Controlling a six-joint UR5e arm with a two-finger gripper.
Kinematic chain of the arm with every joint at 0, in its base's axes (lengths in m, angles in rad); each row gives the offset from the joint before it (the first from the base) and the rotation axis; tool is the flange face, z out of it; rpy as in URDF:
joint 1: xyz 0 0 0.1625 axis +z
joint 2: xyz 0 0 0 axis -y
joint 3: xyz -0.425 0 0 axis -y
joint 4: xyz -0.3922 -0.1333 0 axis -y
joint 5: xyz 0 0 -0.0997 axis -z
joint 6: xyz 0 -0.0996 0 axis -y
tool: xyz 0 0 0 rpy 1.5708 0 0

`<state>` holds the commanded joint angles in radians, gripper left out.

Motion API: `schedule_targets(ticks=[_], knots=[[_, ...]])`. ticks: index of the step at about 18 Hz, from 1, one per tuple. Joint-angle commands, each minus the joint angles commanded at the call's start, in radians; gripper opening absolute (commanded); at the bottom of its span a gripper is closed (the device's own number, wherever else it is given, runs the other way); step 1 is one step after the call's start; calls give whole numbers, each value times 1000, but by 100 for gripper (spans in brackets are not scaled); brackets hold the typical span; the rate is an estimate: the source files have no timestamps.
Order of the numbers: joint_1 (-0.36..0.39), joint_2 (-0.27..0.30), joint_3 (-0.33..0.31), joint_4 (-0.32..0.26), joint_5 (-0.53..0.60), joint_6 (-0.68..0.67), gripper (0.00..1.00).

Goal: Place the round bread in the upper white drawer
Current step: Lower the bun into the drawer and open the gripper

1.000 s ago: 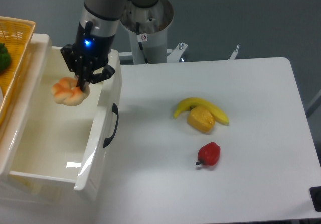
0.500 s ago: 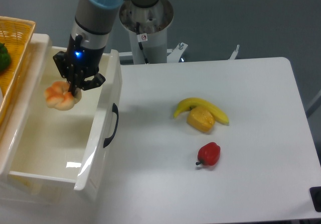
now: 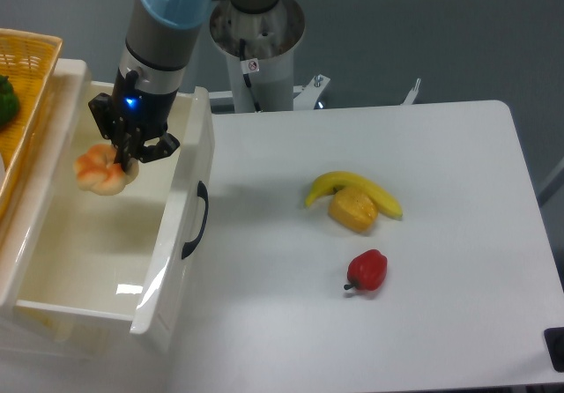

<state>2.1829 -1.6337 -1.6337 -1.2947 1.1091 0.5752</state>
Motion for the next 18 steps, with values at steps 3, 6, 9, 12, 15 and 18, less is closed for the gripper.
schedule_targets(ticks=[3,6,9,12,15,18], knots=[[0,2,0,0,0,0,25],[0,2,0,0,0,0,26],[0,2,0,0,0,0,28],[0,2,2,0,0,2,33],[0,6,2,0,0,2,34],[-2,14,2,0,0,2,37]])
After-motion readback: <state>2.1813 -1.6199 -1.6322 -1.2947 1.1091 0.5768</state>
